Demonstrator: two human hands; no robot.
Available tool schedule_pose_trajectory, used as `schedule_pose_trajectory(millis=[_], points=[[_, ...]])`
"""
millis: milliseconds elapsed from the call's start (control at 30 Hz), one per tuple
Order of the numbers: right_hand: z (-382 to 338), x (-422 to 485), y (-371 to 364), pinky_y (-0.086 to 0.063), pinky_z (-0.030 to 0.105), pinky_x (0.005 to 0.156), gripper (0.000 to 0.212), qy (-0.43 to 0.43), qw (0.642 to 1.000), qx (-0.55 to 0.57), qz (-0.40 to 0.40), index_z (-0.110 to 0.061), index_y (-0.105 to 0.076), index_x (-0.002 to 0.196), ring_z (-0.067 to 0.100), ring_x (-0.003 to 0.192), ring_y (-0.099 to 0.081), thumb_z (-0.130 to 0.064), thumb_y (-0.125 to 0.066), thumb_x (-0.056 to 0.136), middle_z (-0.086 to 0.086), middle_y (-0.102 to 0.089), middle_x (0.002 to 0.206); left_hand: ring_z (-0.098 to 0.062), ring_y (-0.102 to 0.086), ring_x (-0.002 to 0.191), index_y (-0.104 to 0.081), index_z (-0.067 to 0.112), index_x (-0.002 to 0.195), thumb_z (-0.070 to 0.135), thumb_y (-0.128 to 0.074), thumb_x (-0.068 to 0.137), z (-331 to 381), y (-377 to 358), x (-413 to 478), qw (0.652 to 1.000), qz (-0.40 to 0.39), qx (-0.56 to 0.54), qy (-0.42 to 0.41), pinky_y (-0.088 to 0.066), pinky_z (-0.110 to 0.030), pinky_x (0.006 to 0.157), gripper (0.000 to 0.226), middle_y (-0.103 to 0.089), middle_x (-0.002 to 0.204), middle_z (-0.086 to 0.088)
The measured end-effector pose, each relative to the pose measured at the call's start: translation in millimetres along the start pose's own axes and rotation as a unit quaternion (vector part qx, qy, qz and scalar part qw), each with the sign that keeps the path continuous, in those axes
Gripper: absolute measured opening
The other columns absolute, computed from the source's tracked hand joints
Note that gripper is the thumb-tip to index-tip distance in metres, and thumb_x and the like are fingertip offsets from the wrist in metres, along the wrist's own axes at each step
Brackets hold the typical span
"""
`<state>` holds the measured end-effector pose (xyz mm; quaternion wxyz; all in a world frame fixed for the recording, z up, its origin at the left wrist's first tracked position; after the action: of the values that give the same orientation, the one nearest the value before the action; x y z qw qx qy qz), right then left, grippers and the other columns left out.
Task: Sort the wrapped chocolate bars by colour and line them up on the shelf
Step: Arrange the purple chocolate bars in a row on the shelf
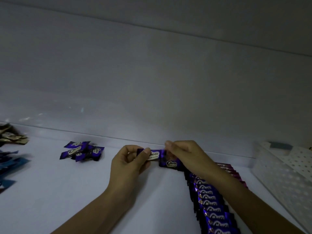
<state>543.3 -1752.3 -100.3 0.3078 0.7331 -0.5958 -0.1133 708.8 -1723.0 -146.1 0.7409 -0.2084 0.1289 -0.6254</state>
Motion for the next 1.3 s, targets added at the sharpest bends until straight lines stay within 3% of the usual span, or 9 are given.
schedule_pose_trajectory(millis=[67,167,300,400,533,633,767,900,1300], points=[[-10,-3,-10,-0.052,0.028,0.08,0.056,-0.015,0.996,0.062,-0.055,-0.008,-0.073,0.091,0.023,0.083,-0.069,-0.059,-0.059,0.072,0.013,-0.072,0.087,-0.011,-0.068,0.066,-0.059,0.004,0.08,0.016,-0.071,0.073,0,2,0,1.0,0.017,-0.025,0.008,-0.055,-0.017,0.06,0.018,-0.071,0.073,-0.008],[-19,-6,-17,-0.053,0.028,0.082,0.018,-0.012,0.992,0.096,-0.081,-0.013,-0.072,0.097,0.02,0.084,-0.069,-0.023,-0.07,0.083,0.012,-0.073,0.091,-0.01,-0.069,0.066,-0.056,0.002,0.075,0.015,-0.068,0.082,-1,1,0,0.999,0.017,-0.028,0.009,-0.054,-0.017,0.06,0.019,-0.072,0.073,-0.01],[-21,-5,-9,-0.054,0.024,0.08,0.013,-0.009,0.991,0.123,-0.052,-0.015,-0.071,0.098,0.019,0.087,-0.07,-0.015,-0.068,0.085,0.004,-0.075,0.09,-0.011,-0.069,0.065,-0.056,0.001,0.074,0.017,-0.067,0.081,5,-2,-2,0.999,-0.012,0.018,-0.026,-0.054,-0.017,0.058,0.02,-0.071,0.069,-0.008],[-24,-5,-4,-0.054,0.024,0.077,0.01,0.006,0.995,0.084,-0.05,-0.017,-0.072,0.09,0.016,0.083,-0.07,-0.011,-0.071,0.082,0.003,-0.075,0.085,-0.011,-0.067,0.064,-0.059,0.004,0.073,0.014,-0.069,0.083,16,-4,-4,0.981,-0.037,0.156,-0.113,-0.054,-0.021,0.06,0.018,-0.07,0.068,-0.004],[-11,-2,7,-0.053,0.027,0.072,0.005,-0.029,0.999,-0.031,-0.031,-0.018,-0.072,0.084,0.012,0.072,-0.069,-0.016,-0.073,0.08,-0.001,-0.074,0.077,0.001,-0.061,0.077,-0.063,0.021,0.083,0.025,-0.063,0.089,21,-4,-7,0.933,-0.026,0.307,-0.185,-0.045,-0.009,0.062,0.007,-0.067,0.078,0.013],[2,-3,7,-0.053,0.03,0.076,0.008,-0.059,0.992,-0.104,-0.03,-0.018,-0.07,0.08,0.012,0.074,-0.067,-0.018,-0.077,0.077,0.001,-0.073,0.078,0.007,-0.056,0.087,-0.062,0.027,0.087,0.022,-0.059,0.092,19,-1,-6,0.924,-0.012,0.336,-0.184,-0.042,-0.006,0.064,0.007,-0.065,0.09,0.014],[11,-3,6,-0.049,0.032,0.086,0.01,-0.053,0.968,-0.246,-0.019,-0.023,-0.072,0.079,0.008,0.076,-0.064,-0.027,-0.079,0.073,-0.008,-0.071,0.08,0.006,-0.056,0.081,-0.062,0.025,0.083,0.016,-0.058,0.093,17,-3,-7,0.918,-0.033,0.355,-0.177,-0.041,-0.006,0.062,0.014,-0.065,0.091,0.01],[12,-2,9,-0.045,0.036,0.093,0.011,-0.048,0.961,-0.271,-0.003,-0.024,-0.072,0.081,0.006,0.077,-0.063,-0.031,-0.077,0.075,-0.012,-0.069,0.076,0.004,-0.053,0.063,-0.062,0.027,0.083,0.014,-0.059,0.092,16,-6,-9,0.912,-0.041,0.364,-0.183,-0.039,-0.007,0.058,0.016,-0.064,0.091,0.013],[14,-3,8,-0.037,0.028,0.089,0.01,0.004,0.951,-0.308,0.008,-0.03,-0.068,0.081,0.004,0.083,-0.055,-0.037,-0.075,0.077,-0.02,-0.052,0.073,-0.002,-0.056,0.074,-0.06,0.033,0.089,0.016,-0.062,0.09,18,-6,-9,0.9,-0.045,0.392,-0.186,-0.041,-0.008,0.061,0.018,-0.061,0.091,0.02]])
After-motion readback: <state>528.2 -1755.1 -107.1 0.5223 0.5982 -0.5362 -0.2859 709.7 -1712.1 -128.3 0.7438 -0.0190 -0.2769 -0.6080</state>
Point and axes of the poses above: each hand's wrist, its own x-axis towards the middle knuckle, its own y-axis out of the back of the hand, z = x × y, the point moved 6 cm from there along x, towards the middle knuckle
